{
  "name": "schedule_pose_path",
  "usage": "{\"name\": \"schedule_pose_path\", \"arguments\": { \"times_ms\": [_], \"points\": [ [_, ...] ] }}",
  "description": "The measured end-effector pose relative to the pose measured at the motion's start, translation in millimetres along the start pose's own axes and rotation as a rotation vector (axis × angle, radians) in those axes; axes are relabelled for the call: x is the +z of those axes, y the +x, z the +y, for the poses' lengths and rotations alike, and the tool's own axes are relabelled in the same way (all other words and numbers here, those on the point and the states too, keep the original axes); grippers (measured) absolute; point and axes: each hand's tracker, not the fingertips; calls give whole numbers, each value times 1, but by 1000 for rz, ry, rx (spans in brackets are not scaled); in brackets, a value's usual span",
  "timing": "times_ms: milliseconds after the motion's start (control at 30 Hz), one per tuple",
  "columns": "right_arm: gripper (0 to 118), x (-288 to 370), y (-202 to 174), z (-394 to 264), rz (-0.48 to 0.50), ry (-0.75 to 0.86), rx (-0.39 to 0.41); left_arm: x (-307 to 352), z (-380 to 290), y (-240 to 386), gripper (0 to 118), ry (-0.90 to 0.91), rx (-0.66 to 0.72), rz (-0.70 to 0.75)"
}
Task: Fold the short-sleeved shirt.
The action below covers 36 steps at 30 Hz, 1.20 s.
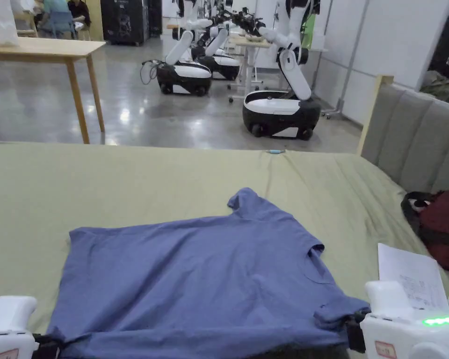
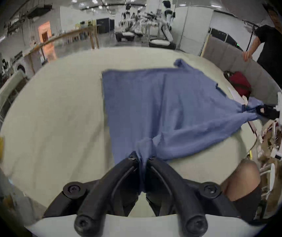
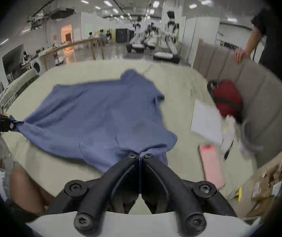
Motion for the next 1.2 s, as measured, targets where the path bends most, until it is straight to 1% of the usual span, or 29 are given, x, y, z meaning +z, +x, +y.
{"name": "schedule_pose_path", "arguments": {
  "times_ms": [133,200,300,333,367,400,433,467,533,567,600,633,667,700,767,800,833,867,900,933,967,1000,1033,1100,1167,1200],
  "points": [
    [1,-6,-8,-61,-11,-49,22,-9,-37,-5,3,-32,39,3],
    [1,-13,-7,-80,-3,-59,1,-14,-47,-13,3,-46,74,20],
    [2,-17,-6,-91,6,-38,-23,-21,-52,-17,3,-34,87,30],
    [4,-13,-6,-91,15,-29,-34,-22,-52,-16,6,-33,84,32],
    [18,-10,-5,-90,27,-24,-51,-21,-51,-15,26,-27,82,42],
    [42,-4,-3,-88,53,-4,-73,-16,-51,-16,58,-6,89,59],
    [70,6,-1,-85,78,38,-92,-6,-52,-17,94,34,110,37],
    [87,21,0,-83,81,114,-107,11,-53,-15,112,114,127,32],
    [86,52,-5,-74,63,264,-125,44,-54,0,110,278,119,105],
    [87,65,-10,-70,70,343,-145,59,-57,8,110,398,126,131],
    [89,88,-20,-61,81,426,-164,75,-58,19,110,544,122,147],
    [97,96,-27,-58,96,487,-178,84,-59,30,110,597,122,170],
    [107,102,-36,-56,123,534,-187,89,-59,41,110,665,143,199],
    [107,105,-47,-53,134,567,-201,90,-59,50,110,724,179,212],
    [106,103,-67,-50,136,559,-182,82,-60,64,108,767,196,166],
    [98,99,-79,-51,118,574,-157,77,-60,72,105,761,188,172],
    [80,93,-86,-51,94,571,-118,72,-59,79,95,742,183,177],
    [38,86,-94,-51,76,541,-82,67,-59,85,64,718,164,167],
    [4,81,-100,-52,61,511,-73,55,-63,81,28,693,142,145],
    [1,78,-103,-56,74,516,-88,52,-64,85,0,676,125,159],
    [0,74,-102,-58,123,499,-92,47,-67,89,0,647,97,177],
    [0,69,-103,-58,159,456,-96,43,-71,86,0,644,75,134],
    [0,67,-104,-59,141,444,-106,41,-72,85,0,624,60,128],
    [0,70,-104,-59,130,458,-93,45,-67,80,0,622,42,135],
    [0,71,-94,-56,135,452,-103,47,-56,66,0,528,18,95],
    [0,75,-90,-55,137,451,-104,47,-47,55,0,460,-24,88]
  ]
}}
